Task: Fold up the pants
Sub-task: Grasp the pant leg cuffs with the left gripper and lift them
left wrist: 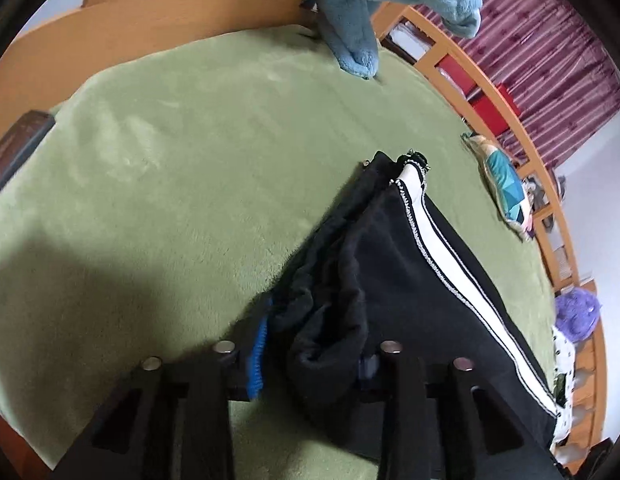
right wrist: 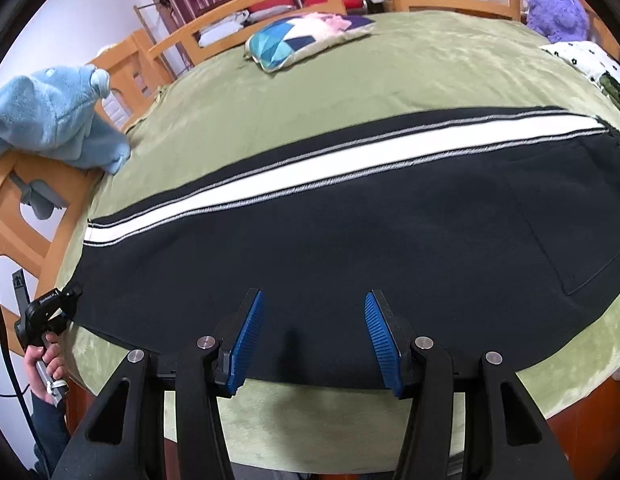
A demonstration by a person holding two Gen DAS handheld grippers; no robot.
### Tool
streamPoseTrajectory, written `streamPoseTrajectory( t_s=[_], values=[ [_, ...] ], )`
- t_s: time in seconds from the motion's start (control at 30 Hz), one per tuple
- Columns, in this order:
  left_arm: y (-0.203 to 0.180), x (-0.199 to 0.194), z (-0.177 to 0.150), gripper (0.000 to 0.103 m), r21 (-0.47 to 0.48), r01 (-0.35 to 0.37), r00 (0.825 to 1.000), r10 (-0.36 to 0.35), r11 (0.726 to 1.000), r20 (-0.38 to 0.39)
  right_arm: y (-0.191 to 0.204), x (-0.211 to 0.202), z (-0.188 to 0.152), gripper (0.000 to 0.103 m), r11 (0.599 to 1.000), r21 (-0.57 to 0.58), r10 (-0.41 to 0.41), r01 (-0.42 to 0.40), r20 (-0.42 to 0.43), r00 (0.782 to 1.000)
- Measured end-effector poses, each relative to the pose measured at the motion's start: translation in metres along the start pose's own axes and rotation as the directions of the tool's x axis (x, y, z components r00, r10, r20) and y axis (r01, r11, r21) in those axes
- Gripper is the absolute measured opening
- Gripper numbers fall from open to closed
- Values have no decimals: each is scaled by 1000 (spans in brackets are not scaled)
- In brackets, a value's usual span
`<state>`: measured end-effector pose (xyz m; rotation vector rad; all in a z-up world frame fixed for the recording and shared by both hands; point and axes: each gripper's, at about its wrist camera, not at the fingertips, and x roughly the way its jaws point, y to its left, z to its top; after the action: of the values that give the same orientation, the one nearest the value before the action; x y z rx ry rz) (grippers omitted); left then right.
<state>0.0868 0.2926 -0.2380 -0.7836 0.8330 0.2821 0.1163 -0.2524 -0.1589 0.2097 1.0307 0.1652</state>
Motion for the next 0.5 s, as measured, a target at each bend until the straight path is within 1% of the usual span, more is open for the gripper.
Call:
streamPoseTrajectory(
  t_s=[0.03,0.1,0.13,0.17,0.2,0.23,0.27,0.33,0.4,0.43,0.5],
  values=[
    [0,1,-3,40,0,8,1000,-8,1000,2,1,2,-1,52,1000,5,4,-4,-5,1000],
    [-7,3,-4,40,47,-21,1000,21,999,3,4,5,-3,52,1000,10,14,-14,-8,1000],
    [-10,2,-2,33,58,-43,999,43,997,1,6,6,-4,52,1000,9,20,-20,-14,1000],
    [-15,-2,1,25,55,-37,999,37,998,-5,8,8,-5,52,1000,6,22,-21,-19,1000],
    [-18,-6,4,25,58,-38,999,38,998,-6,10,8,-5,52,1000,0,22,-22,-22,1000],
    [-29,-14,5,24,90,-65,998,64,994,13,11,7,-4,52,1000,-10,20,-20,-20,1000],
    [-45,-24,5,24,139,-87,996,81,986,47,13,5,-4,52,1000,-19,15,-16,-14,1000],
    [-75,-41,3,24,228,-103,991,81,968,102,13,-5,-3,52,999,-39,11,-10,17,1000],
    [-113,-57,-4,24,319,-130,986,87,939,145,8,-13,-1,52,999,-40,16,-14,45,999],
    [-134,-65,-9,24,357,-135,982,78,924,170,5,-18,1,52,999,-37,20,-18,60,998],
    [-169,-76,-19,24,421,-114,981,35,900,192,-7,-28,8,52,999,-32,26,-23,103,994]
  ],
)
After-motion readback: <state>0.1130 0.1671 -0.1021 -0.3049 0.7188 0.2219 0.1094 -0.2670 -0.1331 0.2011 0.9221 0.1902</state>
